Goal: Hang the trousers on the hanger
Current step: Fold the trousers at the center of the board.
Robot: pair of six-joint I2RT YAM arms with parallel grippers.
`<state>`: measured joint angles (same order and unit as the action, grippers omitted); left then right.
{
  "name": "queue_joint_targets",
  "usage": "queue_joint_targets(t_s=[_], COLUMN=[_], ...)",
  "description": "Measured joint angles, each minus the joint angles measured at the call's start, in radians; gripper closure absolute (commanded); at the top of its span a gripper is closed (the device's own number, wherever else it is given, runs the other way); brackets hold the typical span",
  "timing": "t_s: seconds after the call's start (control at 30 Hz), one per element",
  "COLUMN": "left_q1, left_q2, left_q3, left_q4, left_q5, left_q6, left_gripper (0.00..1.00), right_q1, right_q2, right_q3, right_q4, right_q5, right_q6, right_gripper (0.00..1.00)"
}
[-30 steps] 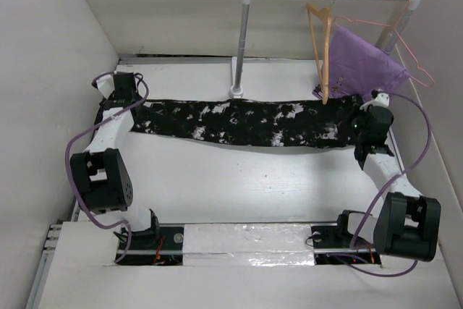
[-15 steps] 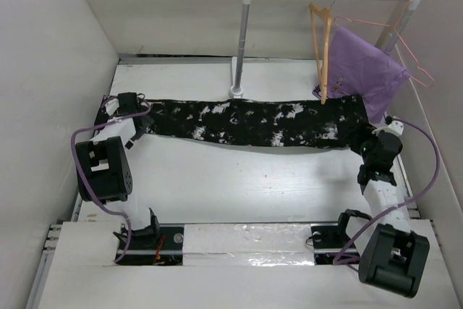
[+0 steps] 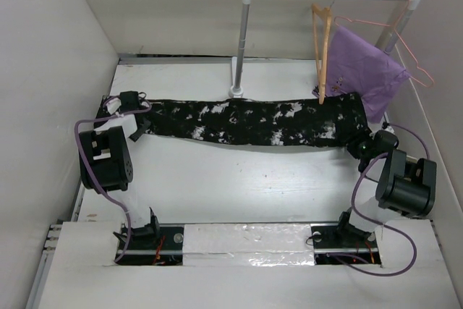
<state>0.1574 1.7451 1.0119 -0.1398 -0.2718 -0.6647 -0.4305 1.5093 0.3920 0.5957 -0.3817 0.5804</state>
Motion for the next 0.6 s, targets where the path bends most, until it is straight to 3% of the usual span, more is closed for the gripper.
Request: queue_joint_targets(t_s=[0.03,0.07,0.13,0.33,0.6], left_q1=[0.0,0.0,-0.001,-0.006,-0.005], left_q2=[0.009,0.015,0.024,0.025,-0.132], left_q3=[0.005,0.008,0.016,0.021,-0.079], left_q4=[0.008,0.017,0.034,0.024,-0.053], left_q5=[0.001,0.003,0.011,-0.013,-0.098], left_q6=[-0.002,-0.008,-0.012,-0.018,-0.047], left_gripper=[0.8,0.96,1.0,1.0,1.0], right_q1=[-0.003,-0.003,-0.002,0.0,-0.001], right_q2=[0.027,0.045,0.056,-0.081,-0.469], right_q3=[-0.002,-0.004,-0.014,-0.066,-0.149], right_q4=[0.034,0.057,0.082,0.05,-0.15], right_q5=[-0.01,-0.019,-0.029,0.005,0.039], right_q6=[0.016,0.029,0.055,0.051,-0.018], right_gripper=[0.82,0.91,1.0,1.0,1.0])
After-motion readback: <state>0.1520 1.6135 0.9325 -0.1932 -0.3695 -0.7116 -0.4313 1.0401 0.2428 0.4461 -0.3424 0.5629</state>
